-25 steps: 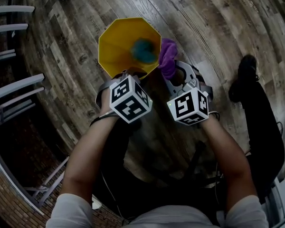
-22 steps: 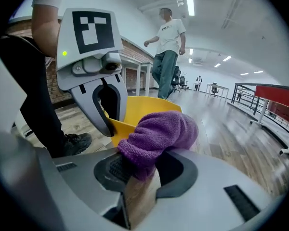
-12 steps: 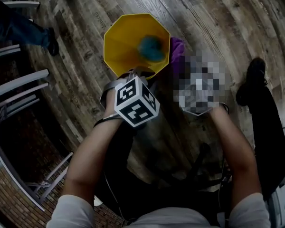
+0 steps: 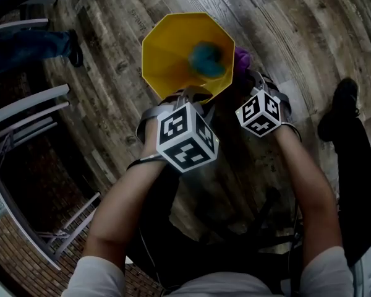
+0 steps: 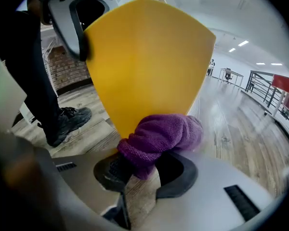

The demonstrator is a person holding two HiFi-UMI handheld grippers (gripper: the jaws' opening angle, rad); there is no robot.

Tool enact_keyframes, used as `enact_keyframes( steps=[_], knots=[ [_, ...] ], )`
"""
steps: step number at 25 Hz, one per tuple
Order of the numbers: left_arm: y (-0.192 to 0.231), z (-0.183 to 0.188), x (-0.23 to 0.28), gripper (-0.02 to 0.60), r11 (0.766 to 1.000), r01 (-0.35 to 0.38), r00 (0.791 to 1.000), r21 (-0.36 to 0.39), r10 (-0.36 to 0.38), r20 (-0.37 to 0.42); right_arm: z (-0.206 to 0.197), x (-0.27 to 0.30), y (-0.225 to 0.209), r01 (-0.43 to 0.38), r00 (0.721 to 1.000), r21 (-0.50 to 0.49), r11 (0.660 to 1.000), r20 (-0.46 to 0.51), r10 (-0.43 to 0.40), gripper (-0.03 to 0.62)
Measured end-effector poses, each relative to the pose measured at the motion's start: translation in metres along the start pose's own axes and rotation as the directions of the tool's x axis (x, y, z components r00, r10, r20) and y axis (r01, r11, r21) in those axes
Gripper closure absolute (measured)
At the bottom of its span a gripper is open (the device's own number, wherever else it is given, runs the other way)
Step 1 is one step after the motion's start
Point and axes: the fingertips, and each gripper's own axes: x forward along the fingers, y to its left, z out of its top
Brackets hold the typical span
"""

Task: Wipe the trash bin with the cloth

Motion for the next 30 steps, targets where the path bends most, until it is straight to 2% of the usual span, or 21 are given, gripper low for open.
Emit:
enact_keyframes(
  steps=[10,17,20,25,30],
  knots=[
    [0.000,0.000,-0.001,0.543,1.000,-0.018,1.000,0.008,0.018,0.002,-0.040,0.050,0.008,-0.045,0.992,0.009,0.999,-0.121,0.045,0.487],
    [0.001,0.001,-0.002,0.543,0.999,-0.031,1.000,0.015,0.031,0.004,-0.068,0.076,0.015,-0.088,0.968,-0.029,0.996,-0.239,0.079,0.487],
    [0.000,0.002,-0.002,0.543,0.999,-0.037,0.999,0.020,0.037,0.008,-0.080,0.082,0.014,-0.085,0.958,-0.043,0.995,-0.279,0.069,0.487],
    [0.000,0.005,-0.007,0.537,0.995,-0.055,0.998,0.079,0.052,0.039,-0.078,0.080,0.013,-0.077,0.958,-0.035,0.996,-0.278,0.065,0.487],
    [-0.003,0.001,-0.016,0.474,0.988,-0.065,0.997,0.137,0.058,0.057,-0.066,0.059,0.006,-0.032,0.972,0.000,0.999,-0.232,0.031,0.487]
  ],
)
